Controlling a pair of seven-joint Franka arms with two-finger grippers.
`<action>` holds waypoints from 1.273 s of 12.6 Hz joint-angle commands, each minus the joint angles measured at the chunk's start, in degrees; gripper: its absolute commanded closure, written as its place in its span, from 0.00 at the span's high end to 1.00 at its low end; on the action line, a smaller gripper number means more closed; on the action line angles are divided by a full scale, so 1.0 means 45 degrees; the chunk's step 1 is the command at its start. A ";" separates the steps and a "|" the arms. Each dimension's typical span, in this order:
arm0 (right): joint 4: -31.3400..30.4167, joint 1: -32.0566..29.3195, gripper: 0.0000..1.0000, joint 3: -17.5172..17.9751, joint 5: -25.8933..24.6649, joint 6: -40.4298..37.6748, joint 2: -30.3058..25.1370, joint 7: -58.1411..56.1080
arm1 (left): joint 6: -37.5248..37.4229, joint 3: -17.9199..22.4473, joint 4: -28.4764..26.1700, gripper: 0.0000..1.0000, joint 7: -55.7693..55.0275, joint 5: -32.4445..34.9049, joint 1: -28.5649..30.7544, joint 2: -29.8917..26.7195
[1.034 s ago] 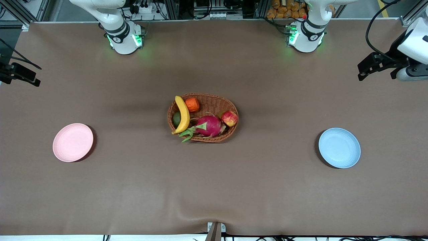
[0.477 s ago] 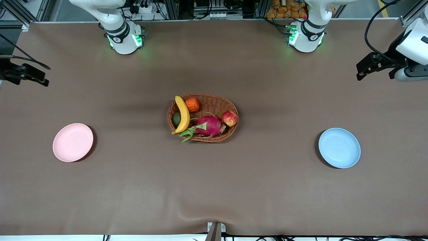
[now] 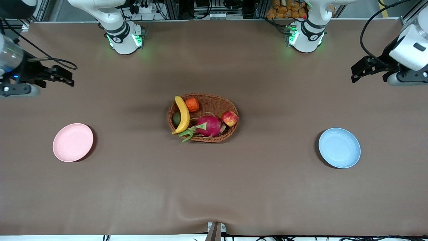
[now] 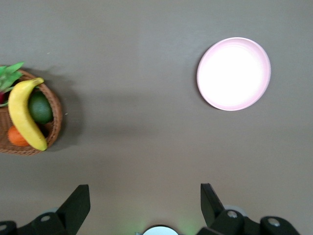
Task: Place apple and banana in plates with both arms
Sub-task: 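Reach the right gripper to the banana while the left gripper reaches the apple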
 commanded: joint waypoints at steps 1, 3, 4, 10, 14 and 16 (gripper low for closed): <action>-0.0073 0.0823 1.00 -0.0105 0.0284 0.0310 0.0413 0.0150 | 0.0449 -0.0052 0.0247 1.00 0.0122 -0.0824 -0.0042 0.0540; -0.0675 0.1409 1.00 -0.0105 0.0401 0.0912 0.0395 0.0189 | 0.0529 -0.0072 0.0227 1.00 0.0103 -0.1082 -0.0140 0.0717; -0.1085 0.1567 1.00 -0.0105 0.0808 0.1361 0.0394 0.0189 | 0.0548 -0.0091 0.0227 1.00 0.0083 -0.1062 -0.0295 0.0737; -0.2144 0.4025 1.00 -0.0124 0.1261 0.3705 0.1894 0.0033 | 0.0549 -0.0364 0.0344 1.00 -0.0112 -0.0828 -0.0530 0.0892; -0.2066 0.5607 1.00 -0.0144 0.0677 0.5211 0.3457 0.0286 | 0.0742 -0.0579 0.0442 1.00 -0.0151 0.0049 -0.1271 0.1068; -0.1968 0.6329 1.00 -0.0144 0.0015 0.5737 0.4277 0.1199 | 0.0939 -0.0619 0.0442 1.00 -0.0151 0.0071 -0.1447 0.1224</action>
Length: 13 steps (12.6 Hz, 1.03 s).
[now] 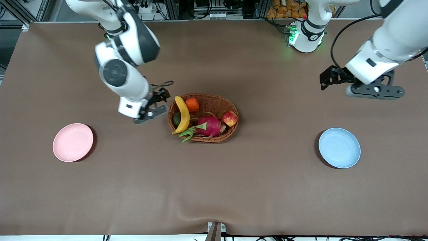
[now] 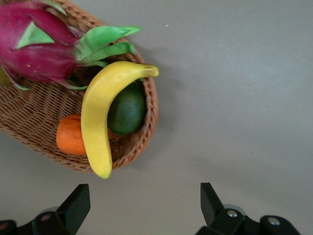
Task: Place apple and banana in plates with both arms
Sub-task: 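Reach the right gripper to the banana while the left gripper reaches the apple, then grasp the banana with the right gripper while the left gripper grasps the apple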
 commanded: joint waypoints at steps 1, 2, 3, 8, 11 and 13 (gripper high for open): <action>0.0275 0.1095 1.00 -0.0151 -0.0926 0.0630 0.1008 0.1457 | 0.0116 -0.0070 0.0299 1.00 -0.0047 0.0327 -0.0340 0.0359; 0.0275 0.1253 1.00 -0.0151 -0.1064 0.0962 0.1340 0.1927 | 0.0116 -0.0070 0.0299 1.00 -0.0066 0.0404 -0.0361 0.0359; 0.0295 0.1429 1.00 -0.0151 -0.1066 0.1448 0.1614 0.2087 | 0.0116 -0.0070 0.0299 1.00 -0.0047 0.0521 -0.0361 0.0359; 0.0314 0.1742 1.00 -0.0151 -0.1534 0.3171 0.2729 0.2147 | 0.0019 -0.0148 0.0221 1.00 -0.0066 0.0484 -0.0653 0.0593; 0.0334 0.1880 1.00 -0.0151 -0.1554 0.3366 0.3003 0.2553 | -0.0254 -0.0207 -0.0051 1.00 -0.0086 0.0483 -0.0732 0.1022; 0.0392 0.2386 1.00 -0.0151 -0.1612 0.3621 0.3275 0.4034 | -0.0236 -0.0226 -0.0247 1.00 -0.0551 0.0522 -0.1083 0.1392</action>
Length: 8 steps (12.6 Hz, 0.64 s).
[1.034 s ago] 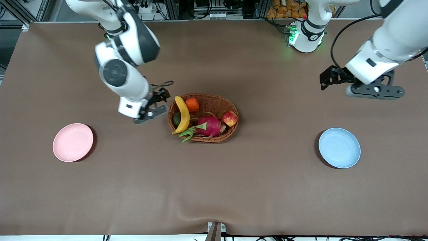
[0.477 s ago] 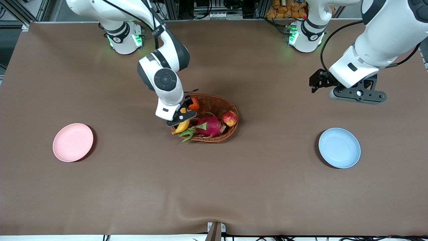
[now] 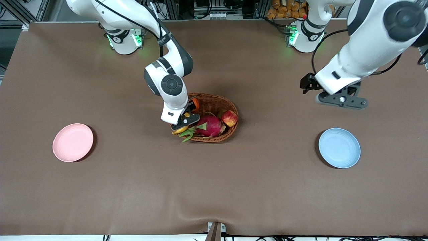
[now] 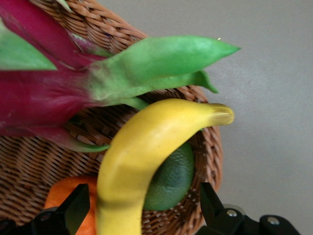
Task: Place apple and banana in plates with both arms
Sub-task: 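Grasp the banana with the right gripper while the left gripper grasps the apple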
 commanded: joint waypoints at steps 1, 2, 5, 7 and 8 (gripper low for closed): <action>0.0426 0.0685 1.00 -0.0120 -0.0434 0.0160 0.0564 0.1728 | -0.0013 -0.0071 0.0059 1.00 -0.0766 0.0243 -0.0384 0.0779; 0.0485 0.0744 1.00 -0.0120 -0.0512 0.0160 0.0662 0.1867 | 0.0298 -0.0071 0.0059 1.00 -0.0962 0.0204 -0.0617 0.1209; 0.0486 0.0725 0.13 -0.0120 -0.1311 0.0141 0.0663 0.1888 | 0.1645 -0.0090 0.0157 1.00 -0.2849 0.0009 -0.1397 0.2595; 0.0486 0.0647 0.00 -0.0120 -0.1294 -0.0053 0.0547 0.1868 | 0.2289 -0.0071 0.0177 1.00 -0.5132 -0.0710 -0.2158 0.3455; 0.0467 0.0608 0.00 -0.0120 -0.1294 -0.0113 0.0392 0.1849 | 0.2873 -0.0071 0.0157 1.00 -0.6168 -0.1081 -0.2452 0.3730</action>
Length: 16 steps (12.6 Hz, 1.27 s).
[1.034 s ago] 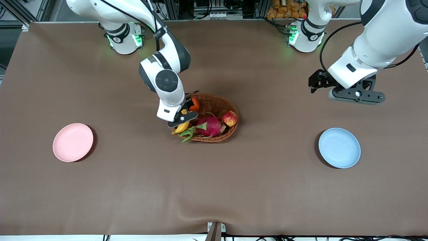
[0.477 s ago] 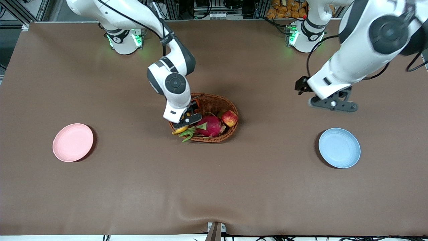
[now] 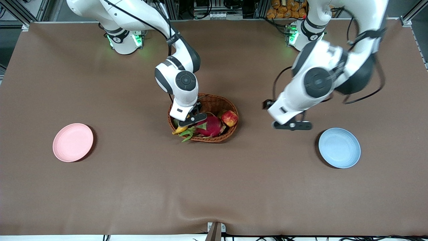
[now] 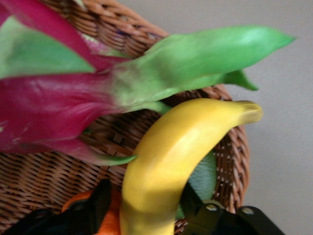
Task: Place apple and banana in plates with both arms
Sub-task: 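Grasp the banana with the right gripper while the left gripper grasps the apple, then carry the banana to the pink plate with the right gripper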
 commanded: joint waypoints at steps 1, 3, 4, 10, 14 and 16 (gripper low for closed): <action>0.0110 -0.0084 0.00 0.0000 -0.0382 -0.0575 -0.0306 0.0268 | 0.1046 0.0013 0.0289 1.00 -0.2768 -0.0998 -0.0605 0.0901; 0.0169 -0.0279 0.00 -0.0019 -0.0382 -0.1532 -0.0930 0.0112 | 0.1769 0.0032 0.0270 1.00 -0.4431 -0.1178 -0.1441 0.1526; 0.0246 -0.0434 0.00 -0.0019 -0.0382 -0.1943 -0.1223 0.0073 | 0.2179 0.0032 0.0270 1.00 -0.5715 -0.1178 -0.1871 0.1820; 0.0228 -0.2405 0.00 -0.0039 -0.0343 -0.3937 -0.3897 -0.1801 | 0.3490 0.0130 0.0309 1.00 -0.8732 -0.1159 -0.2032 0.2661; 0.0189 -0.4414 0.00 -0.0059 -0.0323 -0.4427 -0.5014 -0.1802 | 0.4329 0.0169 0.0289 1.00 -0.9087 -0.2073 -0.1857 0.2994; 0.0111 -0.5897 0.00 -0.0059 -0.0304 -0.4466 -0.5035 -0.1822 | 0.4506 0.0189 0.0309 1.00 -0.9320 -0.2174 -0.1876 0.3091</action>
